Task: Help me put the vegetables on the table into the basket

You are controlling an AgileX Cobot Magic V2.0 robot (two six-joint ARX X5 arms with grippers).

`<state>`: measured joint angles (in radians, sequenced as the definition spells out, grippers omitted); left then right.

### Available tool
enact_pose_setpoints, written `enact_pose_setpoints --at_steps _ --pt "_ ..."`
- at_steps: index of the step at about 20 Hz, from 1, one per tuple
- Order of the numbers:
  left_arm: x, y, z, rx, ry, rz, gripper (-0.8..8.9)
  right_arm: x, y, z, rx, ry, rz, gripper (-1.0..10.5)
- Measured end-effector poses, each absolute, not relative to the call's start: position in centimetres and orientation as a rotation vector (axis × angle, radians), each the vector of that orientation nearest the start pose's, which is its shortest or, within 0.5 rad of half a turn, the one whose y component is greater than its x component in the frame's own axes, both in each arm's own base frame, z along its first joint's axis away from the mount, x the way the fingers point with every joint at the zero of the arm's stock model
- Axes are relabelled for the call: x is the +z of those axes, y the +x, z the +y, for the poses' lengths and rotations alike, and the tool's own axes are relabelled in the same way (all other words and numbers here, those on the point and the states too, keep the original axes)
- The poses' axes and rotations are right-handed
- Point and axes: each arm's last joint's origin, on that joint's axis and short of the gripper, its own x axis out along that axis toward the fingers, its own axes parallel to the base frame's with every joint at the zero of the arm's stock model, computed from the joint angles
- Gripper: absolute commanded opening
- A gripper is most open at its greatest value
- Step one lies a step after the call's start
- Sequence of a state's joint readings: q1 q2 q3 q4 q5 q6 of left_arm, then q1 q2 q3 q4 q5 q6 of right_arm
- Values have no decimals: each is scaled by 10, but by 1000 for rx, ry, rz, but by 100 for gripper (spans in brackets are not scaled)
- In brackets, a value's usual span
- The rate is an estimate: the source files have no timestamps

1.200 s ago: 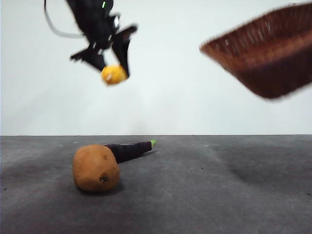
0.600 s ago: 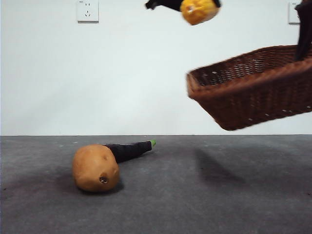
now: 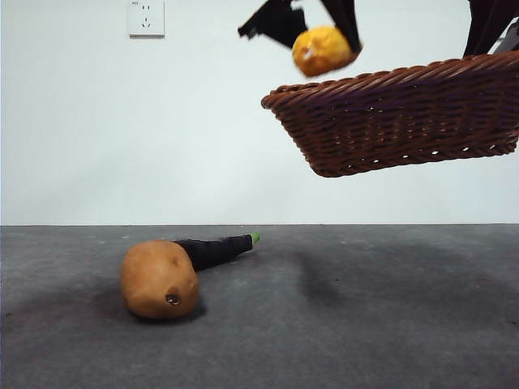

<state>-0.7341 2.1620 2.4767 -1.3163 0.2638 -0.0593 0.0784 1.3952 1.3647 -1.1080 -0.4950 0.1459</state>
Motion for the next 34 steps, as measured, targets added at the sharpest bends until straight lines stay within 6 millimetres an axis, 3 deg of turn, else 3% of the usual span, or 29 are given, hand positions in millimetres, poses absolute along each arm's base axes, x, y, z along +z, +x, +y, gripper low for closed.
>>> enact_pose_setpoints --at_steps 1,2,4,5,13,15,18,20,27,34 --pt "367 319 -295 -865 198 1067 10 331 258 34 428 365 1166 -12" --pt "361 321 -294 -849 205 1085 118 331 258 34 428 365 1166 -12" --pt "356 324 -293 -808 215 1098 548 331 258 34 428 365 1165 -12" --pt "356 325 -293 -791 221 1090 606 331 258 34 428 365 1165 -12" --pt "361 326 -292 -759 202 1050 594 331 258 33 376 316 1163 -12" --pt "378 314 -280 -715 240 1038 594 330 258 31 334 275 1159 -12" --pt "425 287 -257 -734 221 906 593 330 258 30 331 257 1160 -12" --pt "437 271 -246 -746 223 875 593 330 257 31 339 244 1164 -12" --pt "390 229 -207 -628 374 1005 593 329 255 30 344 208 1181 -12" --pt "285 224 -202 -547 349 1184 593 328 254 29 338 203 1195 -12"
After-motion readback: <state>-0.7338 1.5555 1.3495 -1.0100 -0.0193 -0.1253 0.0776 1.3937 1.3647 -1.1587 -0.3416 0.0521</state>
